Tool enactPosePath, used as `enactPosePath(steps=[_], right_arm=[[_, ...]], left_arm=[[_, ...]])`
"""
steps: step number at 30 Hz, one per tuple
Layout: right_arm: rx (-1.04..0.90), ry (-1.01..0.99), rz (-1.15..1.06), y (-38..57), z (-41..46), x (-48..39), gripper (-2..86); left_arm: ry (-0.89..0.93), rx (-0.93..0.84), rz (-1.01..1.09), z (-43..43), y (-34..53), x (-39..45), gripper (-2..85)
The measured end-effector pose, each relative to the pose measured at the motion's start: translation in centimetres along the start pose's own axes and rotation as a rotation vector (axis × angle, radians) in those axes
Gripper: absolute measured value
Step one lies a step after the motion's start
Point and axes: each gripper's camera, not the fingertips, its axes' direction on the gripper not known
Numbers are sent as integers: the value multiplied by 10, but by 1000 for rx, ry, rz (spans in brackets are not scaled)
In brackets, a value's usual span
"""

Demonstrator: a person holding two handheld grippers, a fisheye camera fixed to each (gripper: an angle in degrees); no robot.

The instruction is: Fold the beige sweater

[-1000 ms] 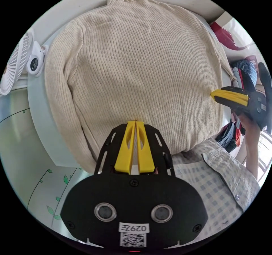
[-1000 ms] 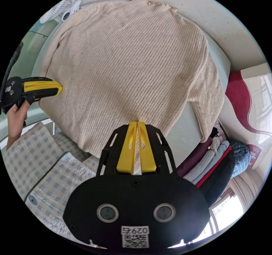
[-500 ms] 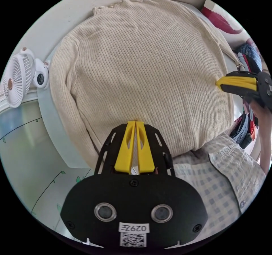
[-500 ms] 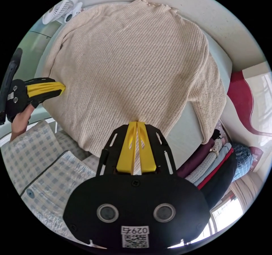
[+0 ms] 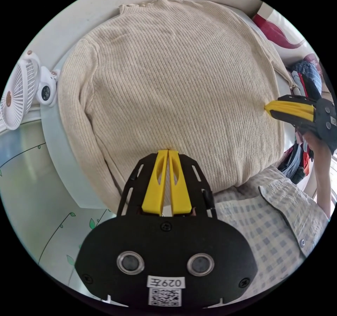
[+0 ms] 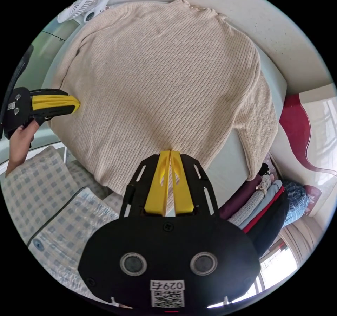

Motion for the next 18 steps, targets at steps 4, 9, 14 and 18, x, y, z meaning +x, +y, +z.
enactPosePath(steps=[4,9,14,18], right_arm=[[19,-43,23,15,-5,19,-6],[68,-102,56,41,-13,49,-6],[119,-222,120,67,-19,86,-6],[131,-461,220,93,-18,135,-4]], left_arm=[[7,11,-13,0,1,-2,-10],[-21,-20,22,1,-3,0,-10],[-9,-49,22,2,-8,-5,-10],[11,-66,50,2,-10,-11,-10]])
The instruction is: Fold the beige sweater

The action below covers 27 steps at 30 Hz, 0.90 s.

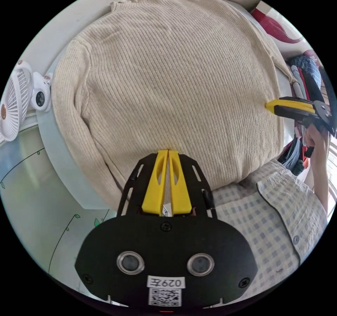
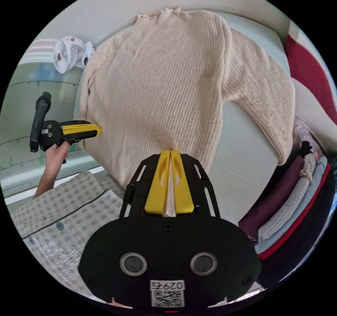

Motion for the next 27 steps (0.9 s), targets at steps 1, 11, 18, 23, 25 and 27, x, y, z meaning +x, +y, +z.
enactPosePath(steps=[1,11,18,23,25,27], right_arm=[[25,-23,16,5,-6,8,-3],[526,-447,684,117,-94,182,124],[471,-640,953,122,-63,207,136],[695,-607,882,124,-85,183,31],[756,-487,799,116,-110,158,22],[805,-272,541,90,-151,96,16]], left_arm=[[1,1,3,0,0,-1,-10],[-4,58,-7,-2,12,-12,-10],[-67,24,44,-4,9,-15,-10],[-71,26,32,-7,12,-25,-10],[-42,35,-3,-8,14,-34,-10],[-9,53,-35,-10,18,-45,-10]])
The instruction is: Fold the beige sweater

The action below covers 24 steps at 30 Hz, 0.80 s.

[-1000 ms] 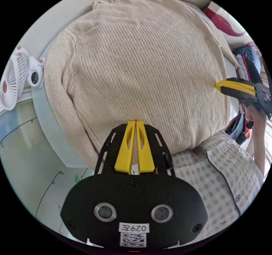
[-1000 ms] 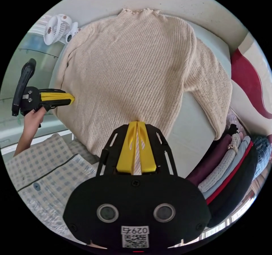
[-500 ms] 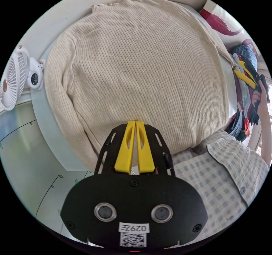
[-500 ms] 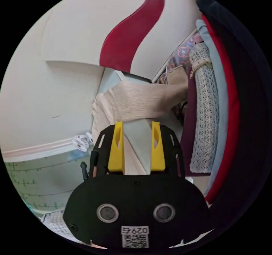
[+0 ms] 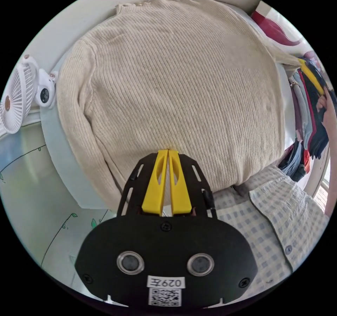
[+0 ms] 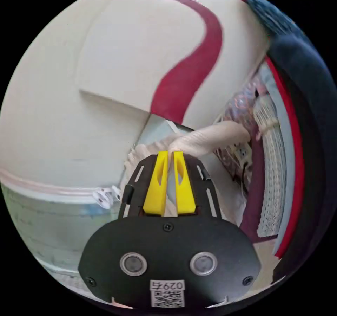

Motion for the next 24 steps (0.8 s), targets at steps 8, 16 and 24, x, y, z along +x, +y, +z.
enactPosePath(steps=[8,16,24], right_arm=[[-459,419,-1425,192,103,-246,15],[-751,331,-1162,243,142,-201,78],[-795,-26,-607,200,145,-139,56]], left_arm=[[16,42,6,-7,8,-26,-10],[295,157,-156,-8,30,-92,-10],[577,381,-267,-50,36,-172,3]])
